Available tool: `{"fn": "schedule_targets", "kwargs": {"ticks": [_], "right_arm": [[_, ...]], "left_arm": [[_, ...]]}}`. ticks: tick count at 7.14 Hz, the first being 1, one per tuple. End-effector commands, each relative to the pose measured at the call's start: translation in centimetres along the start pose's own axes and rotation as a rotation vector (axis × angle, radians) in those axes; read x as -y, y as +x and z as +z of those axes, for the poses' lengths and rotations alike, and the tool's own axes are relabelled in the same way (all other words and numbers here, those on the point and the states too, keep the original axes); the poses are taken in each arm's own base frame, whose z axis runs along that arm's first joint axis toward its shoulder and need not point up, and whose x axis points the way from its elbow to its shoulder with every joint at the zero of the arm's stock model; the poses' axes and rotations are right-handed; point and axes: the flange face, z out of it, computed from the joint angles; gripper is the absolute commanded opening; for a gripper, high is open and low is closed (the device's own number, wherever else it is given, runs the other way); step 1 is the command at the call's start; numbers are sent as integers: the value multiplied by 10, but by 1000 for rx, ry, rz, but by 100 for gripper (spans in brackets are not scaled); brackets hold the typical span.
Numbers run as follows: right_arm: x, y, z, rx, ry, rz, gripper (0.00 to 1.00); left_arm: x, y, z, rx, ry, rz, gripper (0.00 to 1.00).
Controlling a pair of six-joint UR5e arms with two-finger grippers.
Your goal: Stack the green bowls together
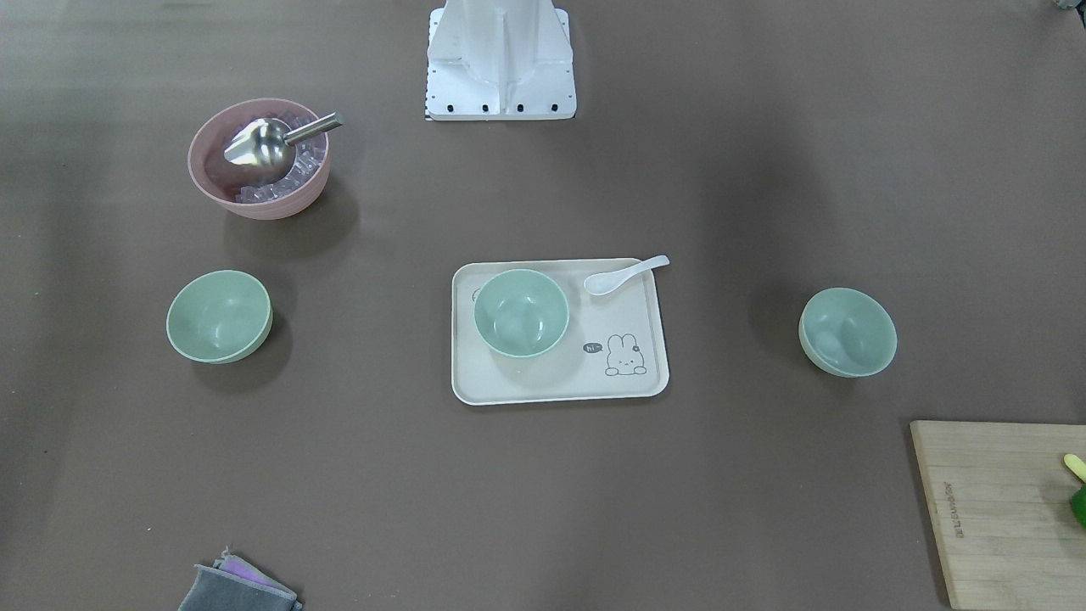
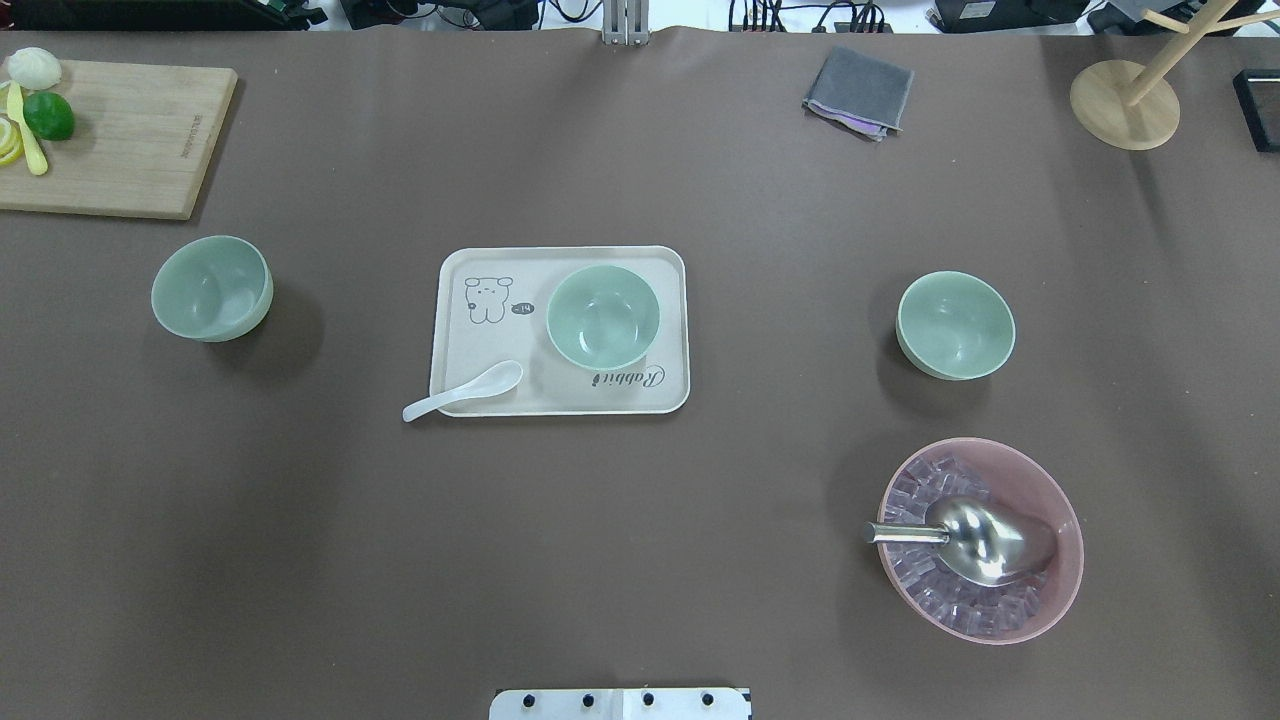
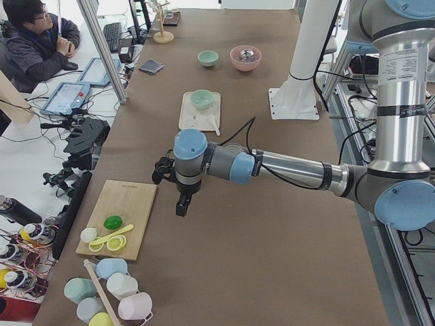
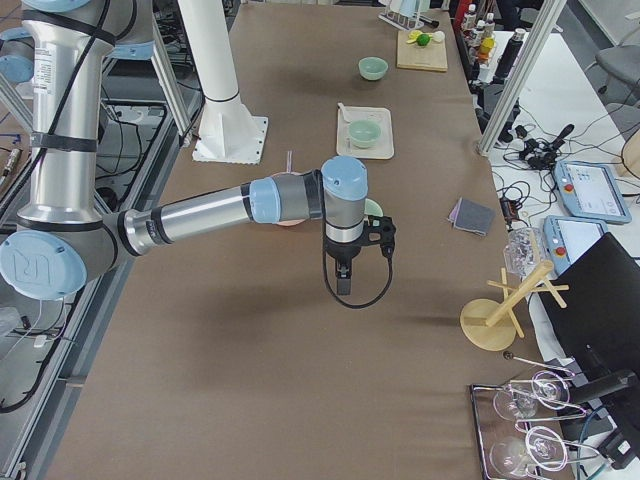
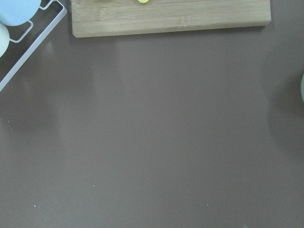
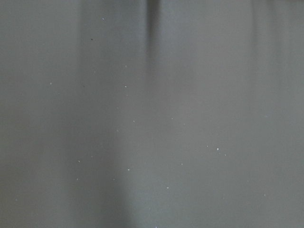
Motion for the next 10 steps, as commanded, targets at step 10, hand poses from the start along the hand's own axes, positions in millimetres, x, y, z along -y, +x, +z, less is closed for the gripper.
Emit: {"fn": "schedule_targets", "kwargs": {"ticks": [10], "right_arm": [[44, -111, 26, 136, 110, -178, 100]], "left_arm": [[85, 105, 61, -96, 67, 168, 98]]}}
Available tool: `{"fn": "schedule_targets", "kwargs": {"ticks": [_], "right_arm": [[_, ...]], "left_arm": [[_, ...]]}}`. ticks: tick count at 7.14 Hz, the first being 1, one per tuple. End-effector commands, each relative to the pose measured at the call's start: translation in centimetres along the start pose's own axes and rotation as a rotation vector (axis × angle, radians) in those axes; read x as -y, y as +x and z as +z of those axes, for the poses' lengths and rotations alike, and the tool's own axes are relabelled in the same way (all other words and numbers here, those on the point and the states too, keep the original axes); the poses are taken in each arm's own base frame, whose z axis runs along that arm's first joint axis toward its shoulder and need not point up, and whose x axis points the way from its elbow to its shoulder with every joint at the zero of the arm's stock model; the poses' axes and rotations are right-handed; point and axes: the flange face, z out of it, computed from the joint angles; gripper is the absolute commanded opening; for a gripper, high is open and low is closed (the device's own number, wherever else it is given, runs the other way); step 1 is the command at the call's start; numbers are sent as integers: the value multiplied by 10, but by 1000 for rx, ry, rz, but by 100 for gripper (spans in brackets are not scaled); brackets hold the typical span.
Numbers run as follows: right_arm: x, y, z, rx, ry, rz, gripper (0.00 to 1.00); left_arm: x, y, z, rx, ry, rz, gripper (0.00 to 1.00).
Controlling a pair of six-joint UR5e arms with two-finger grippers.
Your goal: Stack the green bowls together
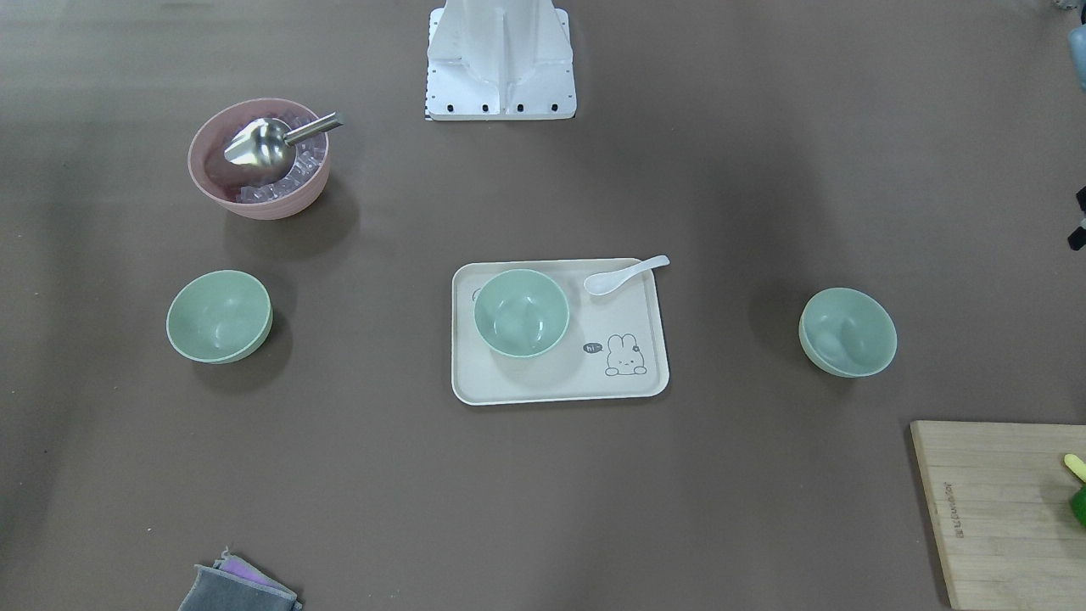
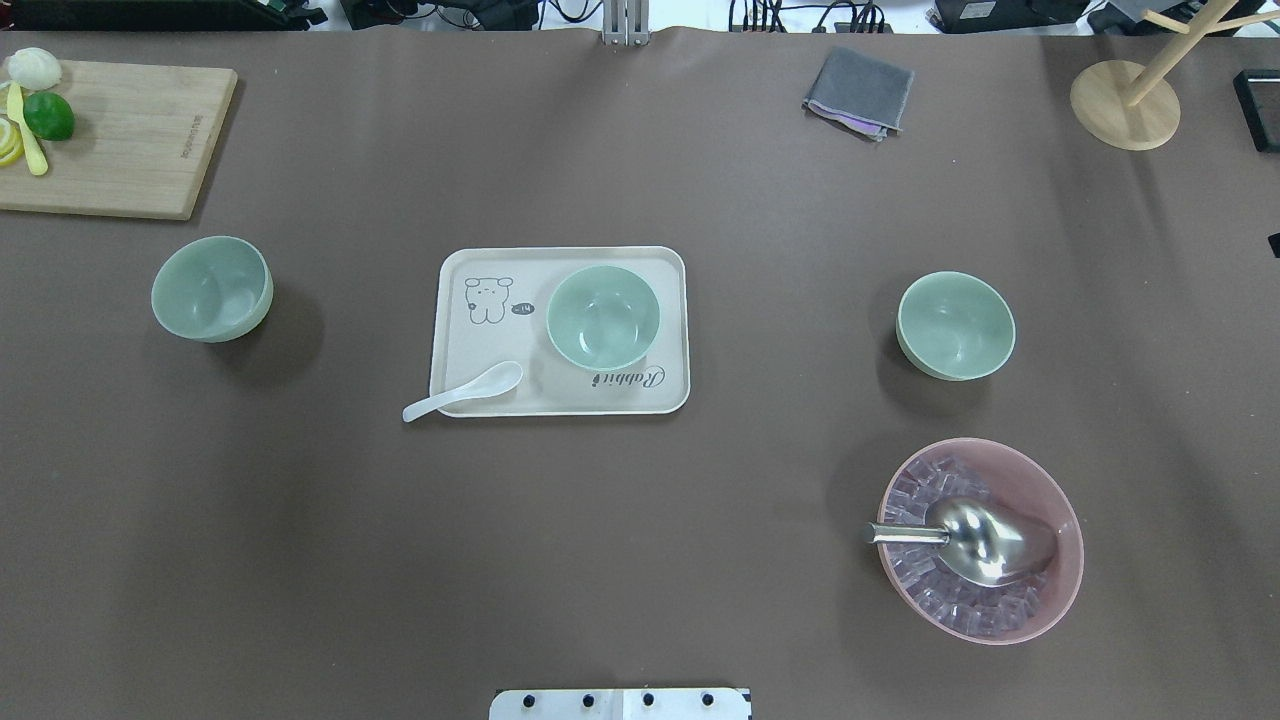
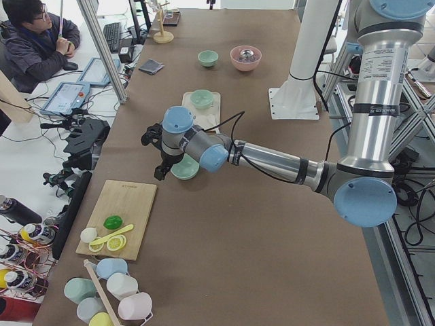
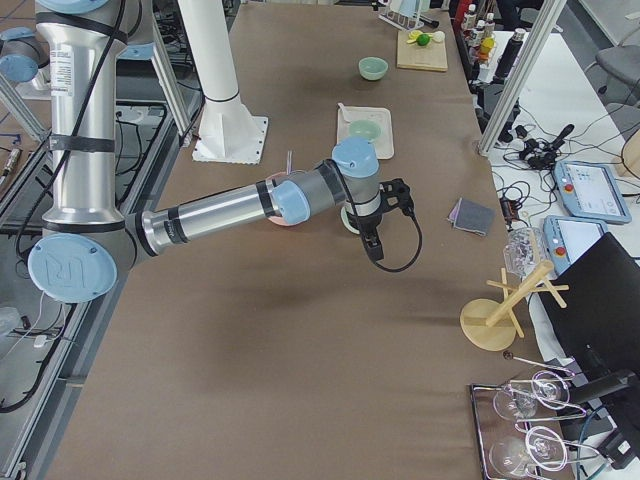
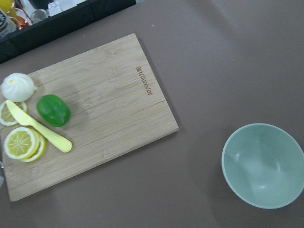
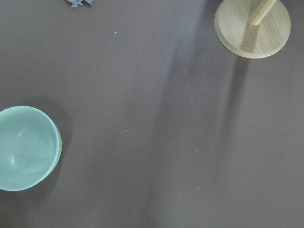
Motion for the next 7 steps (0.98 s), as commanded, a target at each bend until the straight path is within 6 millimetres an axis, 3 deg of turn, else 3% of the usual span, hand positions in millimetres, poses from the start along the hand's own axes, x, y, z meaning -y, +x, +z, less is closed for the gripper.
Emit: {"fn": "schedule_targets", "kwargs": {"ticks": [1, 4, 6, 7], "right_arm": [[17, -55, 32, 30, -39, 140, 100], [18, -91, 67, -40, -61, 253, 99], [17, -95, 72, -50, -61, 242, 100], [16, -94, 72, -51, -62, 243, 100]], "left_arm": [[6, 22, 55, -35, -87, -117, 98], [11, 47, 108, 2, -137, -293, 97], [7, 71, 137, 51, -137, -351, 97], [4, 71, 145, 58, -135, -359, 97]]}}
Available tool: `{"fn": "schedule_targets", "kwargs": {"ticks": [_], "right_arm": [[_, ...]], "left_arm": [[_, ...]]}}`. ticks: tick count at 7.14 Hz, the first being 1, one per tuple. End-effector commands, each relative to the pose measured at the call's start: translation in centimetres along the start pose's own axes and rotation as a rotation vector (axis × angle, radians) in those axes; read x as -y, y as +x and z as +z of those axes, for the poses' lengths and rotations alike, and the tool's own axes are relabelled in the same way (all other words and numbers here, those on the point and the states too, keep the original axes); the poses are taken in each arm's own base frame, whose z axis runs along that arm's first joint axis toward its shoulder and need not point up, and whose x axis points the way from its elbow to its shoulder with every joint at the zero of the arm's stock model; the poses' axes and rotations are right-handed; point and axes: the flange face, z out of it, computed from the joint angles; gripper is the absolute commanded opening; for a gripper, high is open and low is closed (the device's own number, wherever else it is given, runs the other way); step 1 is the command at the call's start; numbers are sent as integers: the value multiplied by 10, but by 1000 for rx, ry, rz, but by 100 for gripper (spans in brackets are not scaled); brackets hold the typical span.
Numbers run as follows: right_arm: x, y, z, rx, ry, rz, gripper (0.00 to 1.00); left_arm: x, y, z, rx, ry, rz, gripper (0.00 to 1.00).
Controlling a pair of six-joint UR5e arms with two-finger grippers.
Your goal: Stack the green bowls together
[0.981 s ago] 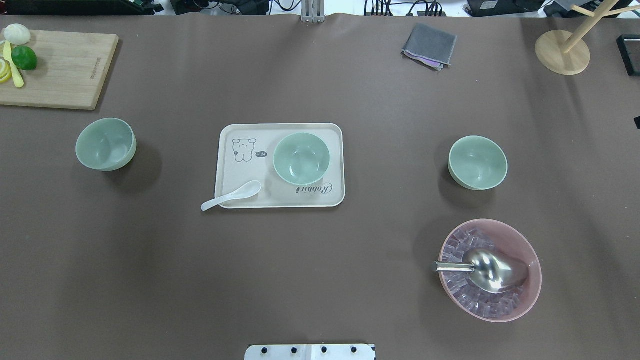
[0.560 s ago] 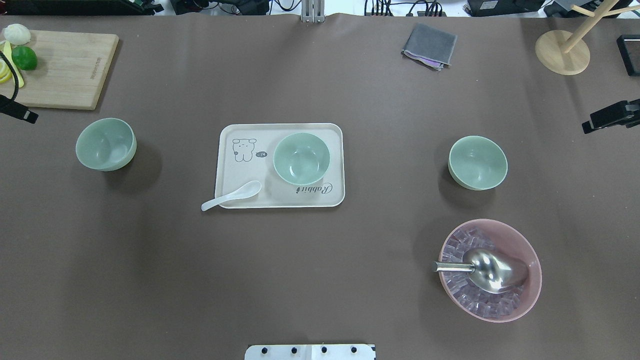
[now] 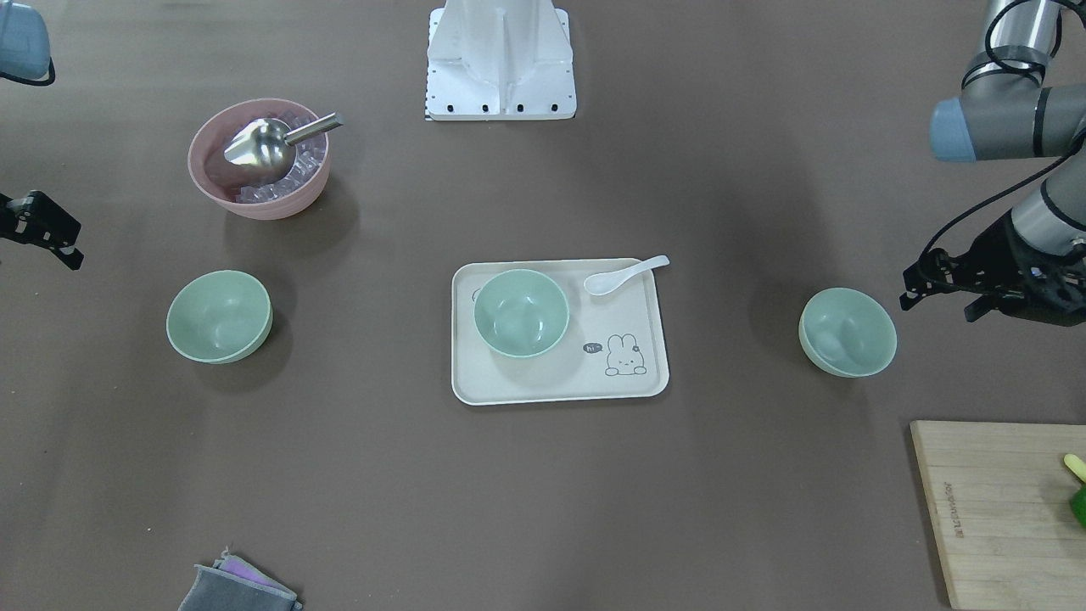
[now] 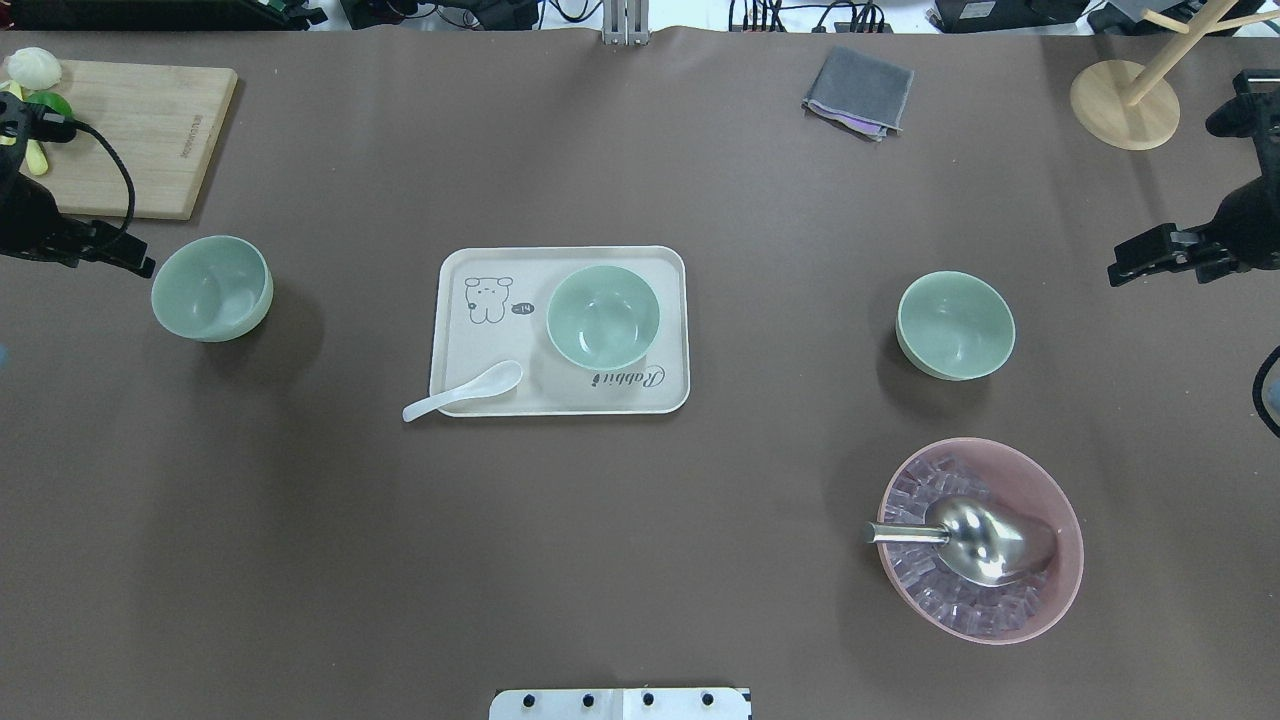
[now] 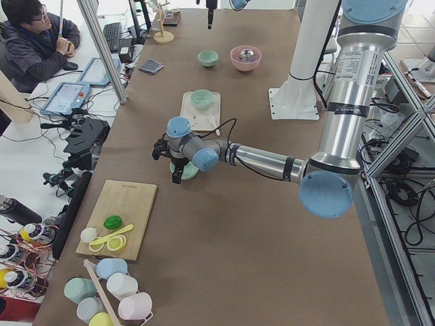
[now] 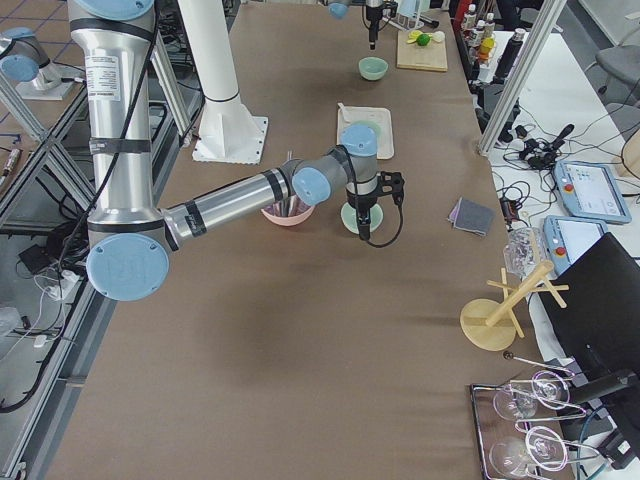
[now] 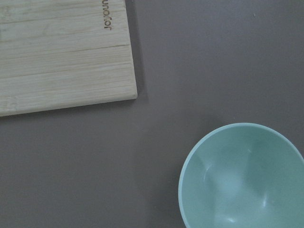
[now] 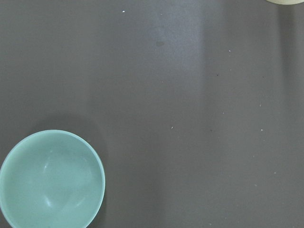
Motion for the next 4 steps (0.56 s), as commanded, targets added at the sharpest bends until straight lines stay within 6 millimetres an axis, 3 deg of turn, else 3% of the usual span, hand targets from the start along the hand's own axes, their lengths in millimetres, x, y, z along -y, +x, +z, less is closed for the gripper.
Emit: {"fn": "schedule_targets", "kwargs": {"ticks": [1, 2, 3, 4], "right_arm": [[-1, 0, 1, -2, -1, 1, 100], [-1, -2, 1, 0, 1, -3, 100], [-1, -2, 1, -2, 1, -2, 100], [0, -2, 1, -1, 2, -4, 100]], "left_arm": [[1, 5, 23, 26, -2, -20, 95], [2, 9, 27, 19, -1, -9, 92], [0, 12, 45, 5, -3, 20, 88], [4, 13, 56, -13, 13, 41, 77]]}}
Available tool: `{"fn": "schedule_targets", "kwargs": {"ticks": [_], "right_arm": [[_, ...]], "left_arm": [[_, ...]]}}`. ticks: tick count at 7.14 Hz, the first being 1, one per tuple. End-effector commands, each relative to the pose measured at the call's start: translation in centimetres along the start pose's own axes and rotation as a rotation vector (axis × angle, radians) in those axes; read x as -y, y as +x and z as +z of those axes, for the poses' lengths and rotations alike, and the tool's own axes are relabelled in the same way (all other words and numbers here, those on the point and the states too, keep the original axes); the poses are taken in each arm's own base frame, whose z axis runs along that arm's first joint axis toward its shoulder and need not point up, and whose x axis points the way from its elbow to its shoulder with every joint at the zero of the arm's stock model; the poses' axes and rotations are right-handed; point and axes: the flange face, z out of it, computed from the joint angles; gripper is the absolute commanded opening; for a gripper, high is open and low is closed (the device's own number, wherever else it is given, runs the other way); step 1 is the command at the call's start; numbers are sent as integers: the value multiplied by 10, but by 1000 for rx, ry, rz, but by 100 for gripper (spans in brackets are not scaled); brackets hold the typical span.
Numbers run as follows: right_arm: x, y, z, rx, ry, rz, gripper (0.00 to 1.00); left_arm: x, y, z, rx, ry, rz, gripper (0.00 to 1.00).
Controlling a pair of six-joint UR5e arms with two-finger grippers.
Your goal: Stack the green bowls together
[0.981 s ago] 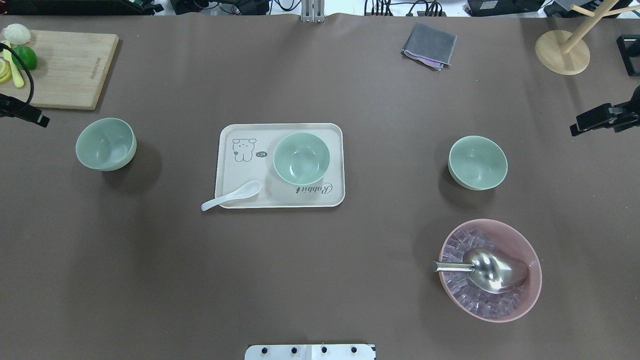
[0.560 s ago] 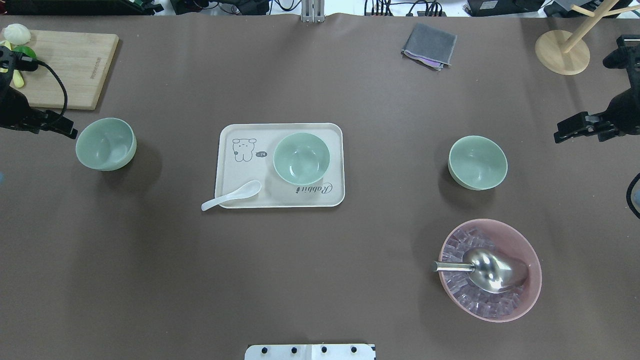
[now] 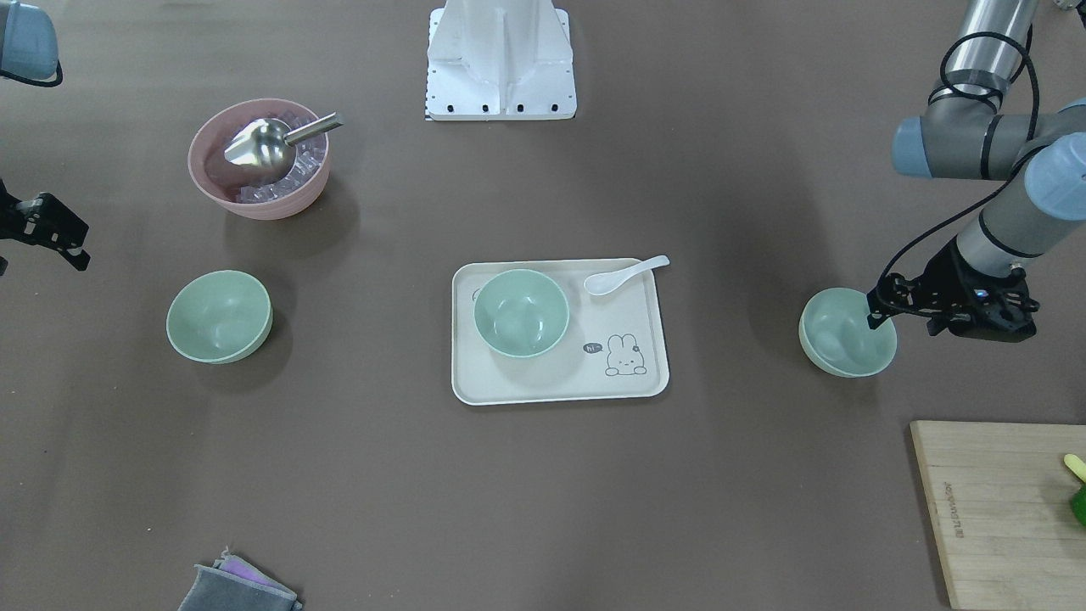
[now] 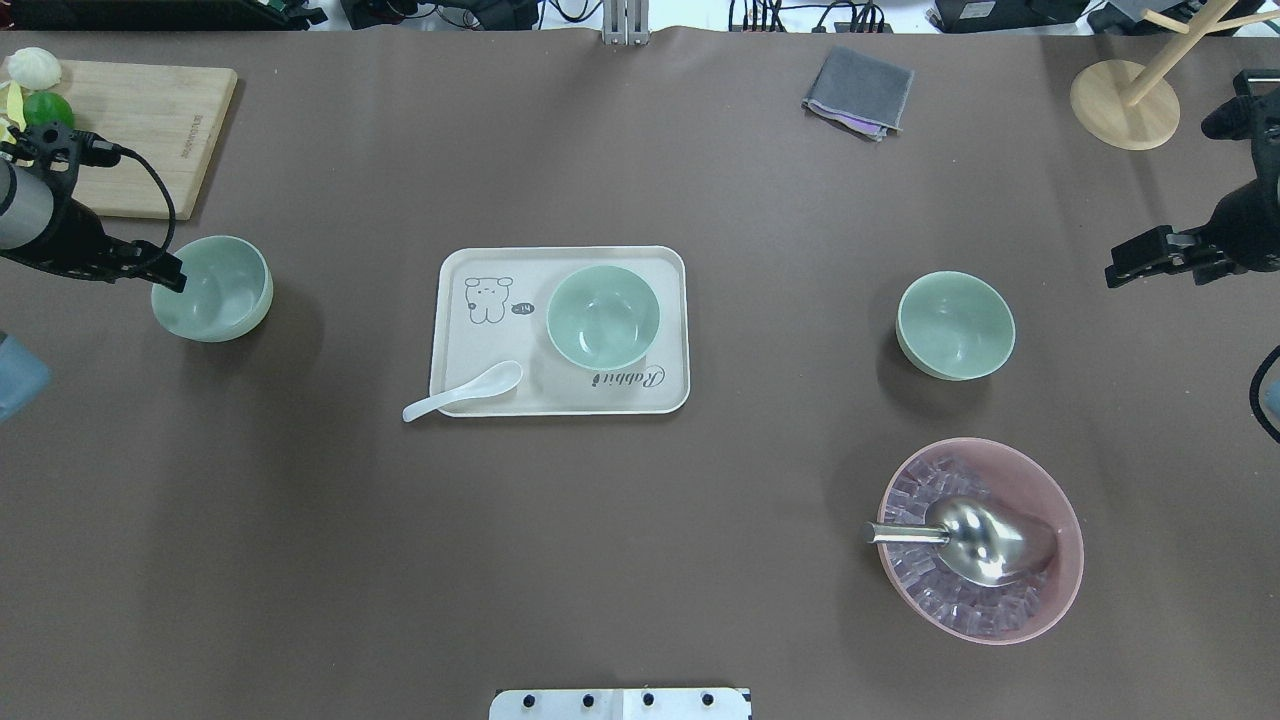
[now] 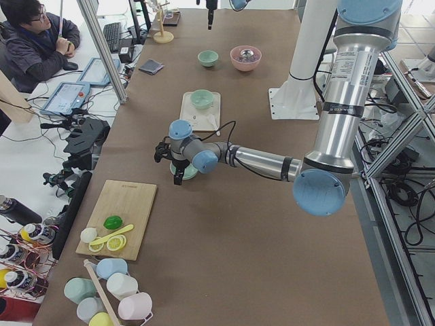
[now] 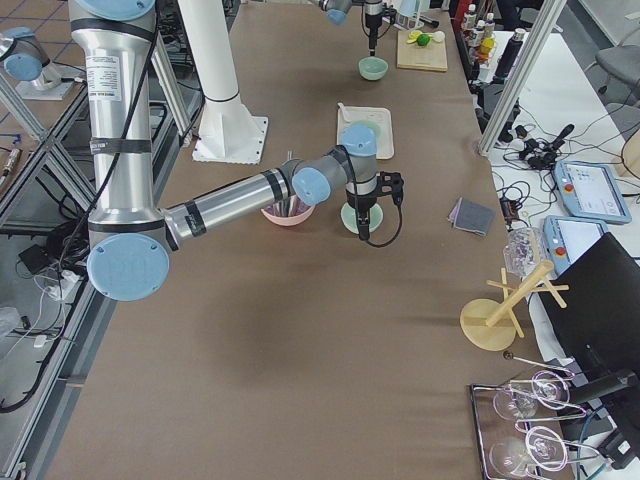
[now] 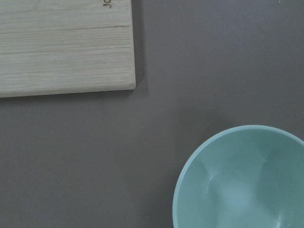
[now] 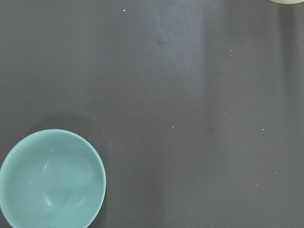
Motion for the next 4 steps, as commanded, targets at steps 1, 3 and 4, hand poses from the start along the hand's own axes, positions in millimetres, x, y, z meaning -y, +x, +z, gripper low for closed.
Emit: {"fn": "schedule_targets", "kwargs": {"ticks": [1, 3, 4], "right_arm": [[0, 0, 0, -1, 2, -1, 100], [0, -1, -1, 1, 4, -2, 100], [0, -1, -2, 1, 6, -2, 100]], "left_arm": [[3, 4, 13, -23, 16, 32, 65], [0, 4, 10, -32, 14, 40, 46], [0, 5, 8, -36, 16, 42, 43]]}}
